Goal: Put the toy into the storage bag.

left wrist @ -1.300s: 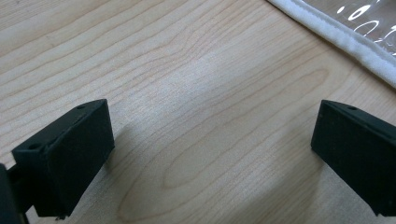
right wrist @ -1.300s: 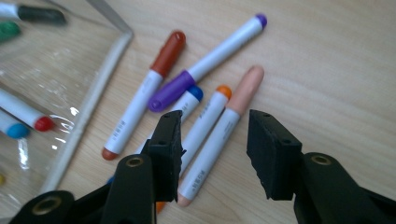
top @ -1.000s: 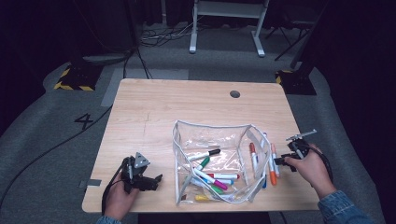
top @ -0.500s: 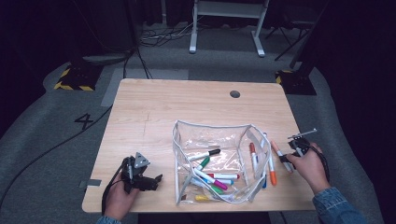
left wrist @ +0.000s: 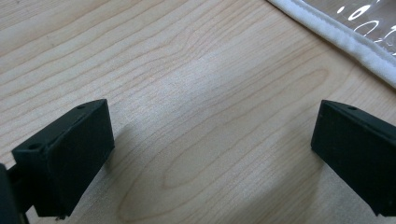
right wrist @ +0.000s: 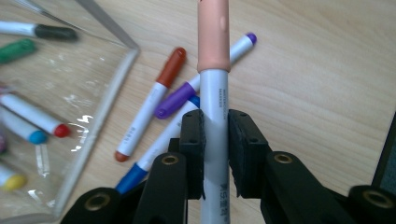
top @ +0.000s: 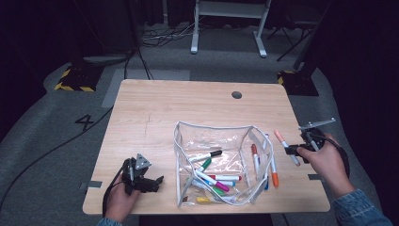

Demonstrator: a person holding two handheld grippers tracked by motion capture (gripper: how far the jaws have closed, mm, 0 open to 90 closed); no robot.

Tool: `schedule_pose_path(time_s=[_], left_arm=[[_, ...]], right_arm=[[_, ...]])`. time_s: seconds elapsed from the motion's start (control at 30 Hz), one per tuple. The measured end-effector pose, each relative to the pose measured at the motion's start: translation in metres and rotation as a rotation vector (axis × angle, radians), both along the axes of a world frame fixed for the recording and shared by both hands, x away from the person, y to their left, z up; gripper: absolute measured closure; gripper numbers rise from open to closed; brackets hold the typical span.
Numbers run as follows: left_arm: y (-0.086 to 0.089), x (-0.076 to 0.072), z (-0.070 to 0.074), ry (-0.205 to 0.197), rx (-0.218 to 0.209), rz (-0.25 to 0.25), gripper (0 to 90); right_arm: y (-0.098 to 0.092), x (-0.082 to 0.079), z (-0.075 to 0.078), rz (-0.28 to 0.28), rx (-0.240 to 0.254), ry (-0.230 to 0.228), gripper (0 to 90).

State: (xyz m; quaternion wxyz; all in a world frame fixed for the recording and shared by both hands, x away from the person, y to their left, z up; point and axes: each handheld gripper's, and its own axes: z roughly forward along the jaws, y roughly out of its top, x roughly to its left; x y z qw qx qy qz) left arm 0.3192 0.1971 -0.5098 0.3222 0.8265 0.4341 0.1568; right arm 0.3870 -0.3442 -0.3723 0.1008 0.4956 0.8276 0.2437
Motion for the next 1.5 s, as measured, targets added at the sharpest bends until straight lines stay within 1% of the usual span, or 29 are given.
schedule_pose_path(time_s=[0.1,0.27,0.43,0.57,0.73,0.83,0.9,1.03,1.1,1.23,1.37,1.5], left_arm=[[0.000,0.000,0.000,0.001,0.001,0.000,0.0],[0.000,0.000,0.000,0.000,0.000,0.000,0.0],[0.000,0.000,0.000,0.000,0.000,0.000,0.0],[0.000,0.000,0.000,0.001,-0.001,0.000,0.0],[0.000,0.000,0.000,0.000,0.000,0.000,0.0],[0.000,0.000,0.000,0.000,0.000,0.000,0.0],[0.000,0.000,0.000,0.000,0.000,0.001,0.0],[0.000,0.000,0.000,0.000,0.000,0.000,0.0],[0.000,0.000,0.000,0.000,0.000,0.001,0.0],[0.000,0.000,0.000,-0.002,0.002,-0.001,0.0],[0.000,0.000,0.000,-0.002,0.002,-0.001,0.0],[0.000,0.000,0.000,-0.002,0.002,-0.002,0.0]], right_arm=[[0.007,-0.005,0.019,0.028,0.012,-0.027,77.1],[0.019,-0.012,0.042,0.078,0.024,-0.055,77.1],[0.032,-0.020,0.065,0.131,0.019,-0.081,77.1],[0.045,-0.027,0.084,0.179,0.032,-0.110,77.1],[0.065,-0.035,0.099,0.249,0.041,-0.133,77.1],[0.079,-0.038,0.105,0.292,0.036,-0.137,77.0],[0.090,-0.040,0.106,0.330,0.025,-0.128,77.1],[0.111,-0.044,0.109,0.384,0.008,-0.125,77.1],[0.122,-0.045,0.108,0.413,0.011,-0.121,77.0],[0.144,-0.046,0.104,0.468,-0.006,-0.106,77.1],[0.167,-0.047,0.096,0.527,-0.019,-0.079,77.0],[0.186,-0.047,0.087,0.575,-0.029,-0.058,77.0]])
